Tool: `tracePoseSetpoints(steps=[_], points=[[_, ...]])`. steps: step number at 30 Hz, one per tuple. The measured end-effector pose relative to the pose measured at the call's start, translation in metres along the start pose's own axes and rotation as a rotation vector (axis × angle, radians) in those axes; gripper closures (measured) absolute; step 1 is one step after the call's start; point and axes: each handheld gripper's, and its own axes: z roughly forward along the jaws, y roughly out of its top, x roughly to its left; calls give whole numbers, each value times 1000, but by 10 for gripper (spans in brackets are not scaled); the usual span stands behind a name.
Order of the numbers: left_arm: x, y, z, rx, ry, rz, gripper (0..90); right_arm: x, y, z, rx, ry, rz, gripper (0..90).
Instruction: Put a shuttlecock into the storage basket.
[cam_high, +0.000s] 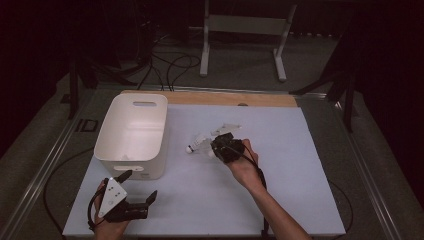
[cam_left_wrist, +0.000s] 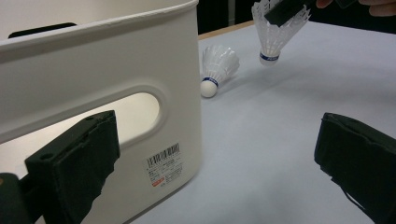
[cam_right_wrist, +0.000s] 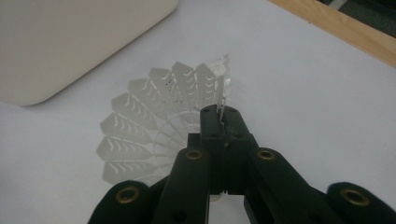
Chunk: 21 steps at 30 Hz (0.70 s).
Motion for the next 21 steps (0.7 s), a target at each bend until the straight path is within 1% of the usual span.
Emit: tracePoseSetpoints(steps=[11, 15, 21], points=[[0, 0, 0, 1, 0, -1, 8, -2, 7, -7, -16, -3, 3, 894], [0, 0, -1, 1, 0, 1, 8, -2, 9, -9, -23, 11, 15, 894], [1, 0, -1, 0, 0, 1, 8, -3, 13, -13, -34, 7, 10, 894]])
